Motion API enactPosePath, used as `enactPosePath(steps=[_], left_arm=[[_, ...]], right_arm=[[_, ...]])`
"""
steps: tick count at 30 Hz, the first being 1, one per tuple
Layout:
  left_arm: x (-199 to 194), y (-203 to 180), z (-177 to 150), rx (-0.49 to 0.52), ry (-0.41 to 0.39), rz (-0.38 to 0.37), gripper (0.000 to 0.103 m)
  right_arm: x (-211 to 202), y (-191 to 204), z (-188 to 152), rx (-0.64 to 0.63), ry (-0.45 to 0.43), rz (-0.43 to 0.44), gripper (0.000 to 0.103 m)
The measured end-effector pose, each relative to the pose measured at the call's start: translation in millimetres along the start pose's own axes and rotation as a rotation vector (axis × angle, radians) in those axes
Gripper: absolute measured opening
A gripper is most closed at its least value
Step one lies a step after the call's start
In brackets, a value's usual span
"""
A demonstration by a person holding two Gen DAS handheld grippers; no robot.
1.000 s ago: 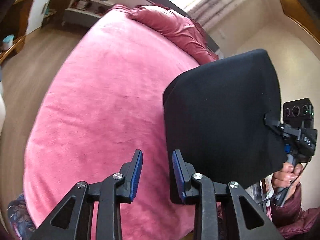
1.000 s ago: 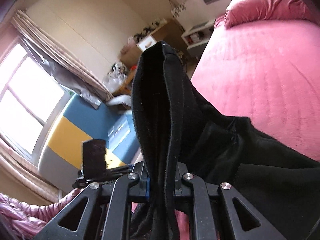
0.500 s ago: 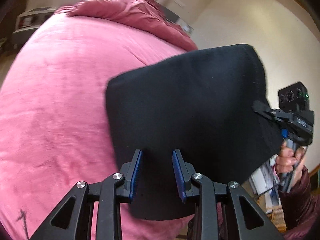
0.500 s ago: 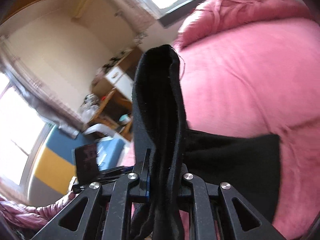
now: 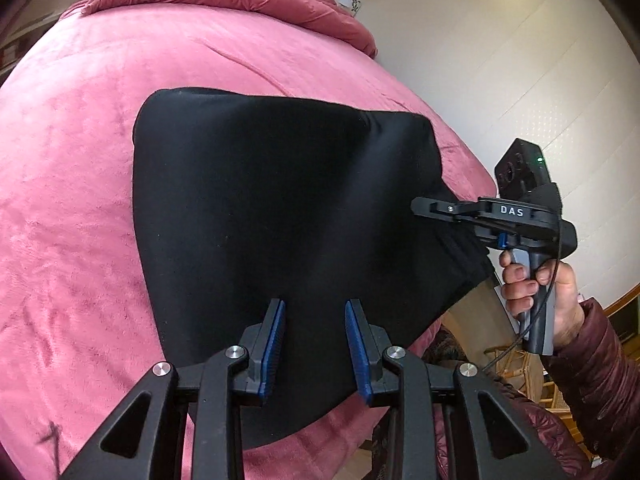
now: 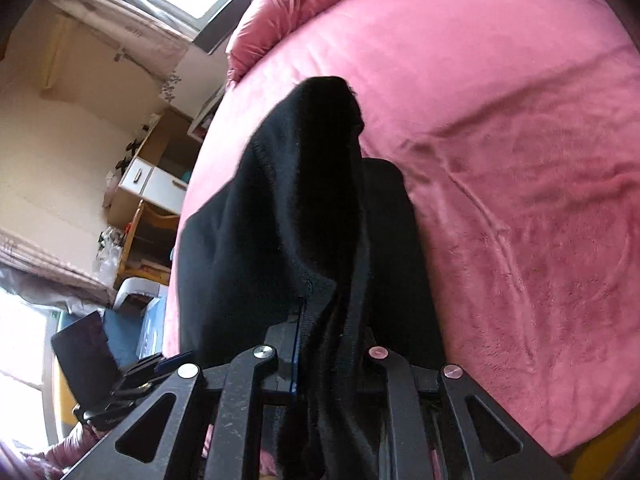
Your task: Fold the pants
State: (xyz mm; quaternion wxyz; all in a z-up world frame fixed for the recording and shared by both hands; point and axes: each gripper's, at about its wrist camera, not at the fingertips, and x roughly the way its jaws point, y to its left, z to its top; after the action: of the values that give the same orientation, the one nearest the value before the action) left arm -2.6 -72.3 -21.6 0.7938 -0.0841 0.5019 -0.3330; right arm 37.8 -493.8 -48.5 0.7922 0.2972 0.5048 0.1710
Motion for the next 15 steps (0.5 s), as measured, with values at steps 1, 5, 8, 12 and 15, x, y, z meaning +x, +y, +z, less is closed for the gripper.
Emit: enactPosePath(steps=[1,5,8,12,15], left_arm=[[1,1,2,-0.003,-0.001,-0.002,0.031],[-2,4,3,-0.009,-0.02,-0.002,0.031],[-9,4,1,-0.005,-0.035,0.007,0.031],[-17,6,-3,-0.002,-0.066,0.033,0.031],[-27,9,-3,-0.007,-0.102,0.061,0.031]], right_arm=[[1,-3,1,0.011,-0.004,0.013,0.017],[-16,-13,3,0.013,-0.032,-0.011,0.027],[-43,-17,0,0.002,-0.081,-0.081,0.046],[-80,-12,-9,-0.031,-0.117,-0.103,0.046],[-86,1,-24,-0.082,-0.079,-0.118,0.045]])
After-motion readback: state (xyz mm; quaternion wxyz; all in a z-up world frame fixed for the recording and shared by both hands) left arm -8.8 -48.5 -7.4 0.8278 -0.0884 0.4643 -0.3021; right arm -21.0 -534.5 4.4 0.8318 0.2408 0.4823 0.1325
